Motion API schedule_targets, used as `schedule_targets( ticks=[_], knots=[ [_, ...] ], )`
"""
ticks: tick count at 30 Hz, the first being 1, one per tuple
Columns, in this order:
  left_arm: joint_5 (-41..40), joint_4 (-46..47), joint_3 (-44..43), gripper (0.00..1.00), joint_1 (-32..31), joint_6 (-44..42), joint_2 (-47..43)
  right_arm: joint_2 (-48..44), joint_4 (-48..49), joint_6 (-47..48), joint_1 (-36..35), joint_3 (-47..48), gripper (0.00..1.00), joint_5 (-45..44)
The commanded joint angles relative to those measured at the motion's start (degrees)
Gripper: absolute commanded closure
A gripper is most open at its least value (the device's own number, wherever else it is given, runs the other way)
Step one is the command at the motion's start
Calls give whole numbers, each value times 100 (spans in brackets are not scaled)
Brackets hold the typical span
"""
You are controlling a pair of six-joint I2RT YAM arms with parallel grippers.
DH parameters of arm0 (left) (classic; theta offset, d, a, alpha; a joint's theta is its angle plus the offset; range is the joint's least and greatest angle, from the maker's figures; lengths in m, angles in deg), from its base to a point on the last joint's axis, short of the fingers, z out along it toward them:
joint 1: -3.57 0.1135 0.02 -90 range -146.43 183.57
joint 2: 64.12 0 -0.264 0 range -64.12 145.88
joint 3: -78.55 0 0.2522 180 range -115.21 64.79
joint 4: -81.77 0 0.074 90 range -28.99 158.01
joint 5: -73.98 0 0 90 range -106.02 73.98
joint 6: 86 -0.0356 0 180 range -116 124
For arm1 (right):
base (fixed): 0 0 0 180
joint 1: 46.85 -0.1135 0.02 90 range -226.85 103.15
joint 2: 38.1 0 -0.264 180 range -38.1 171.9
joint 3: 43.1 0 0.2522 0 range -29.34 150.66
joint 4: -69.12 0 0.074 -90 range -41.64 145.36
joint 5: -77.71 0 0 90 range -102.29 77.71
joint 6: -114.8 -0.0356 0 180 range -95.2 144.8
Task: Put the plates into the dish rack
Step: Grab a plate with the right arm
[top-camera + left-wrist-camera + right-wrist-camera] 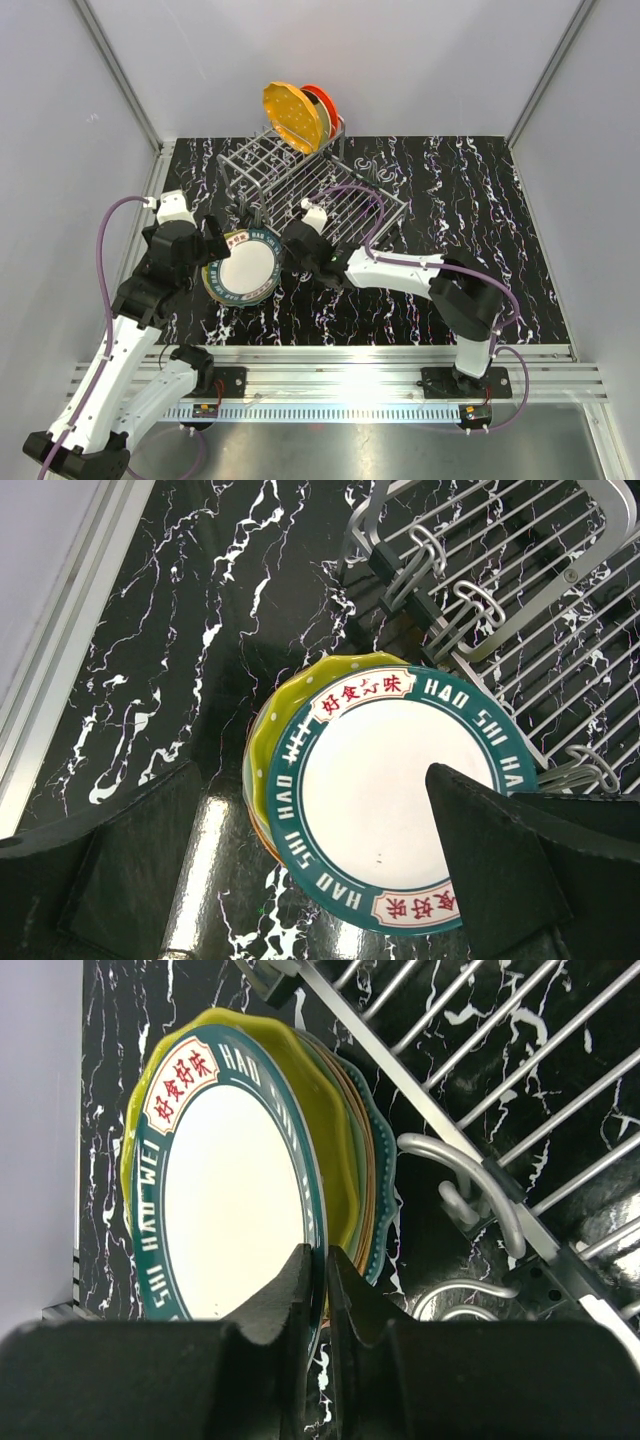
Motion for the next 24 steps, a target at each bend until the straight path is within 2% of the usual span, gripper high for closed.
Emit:
schedule_targets(
  ticks=[1, 16, 24],
  knots=[
    [88, 267, 20, 1, -19, -7, 5, 105, 533, -266, -26, -63, 83, 126],
    [141, 267, 11, 1, -19, -16, -3, 158, 1141, -943, 159, -599, 66, 503],
    [141, 267, 11, 1, -19, -16, -21, 299, 1300, -1022, 203, -564, 62, 679]
  ],
)
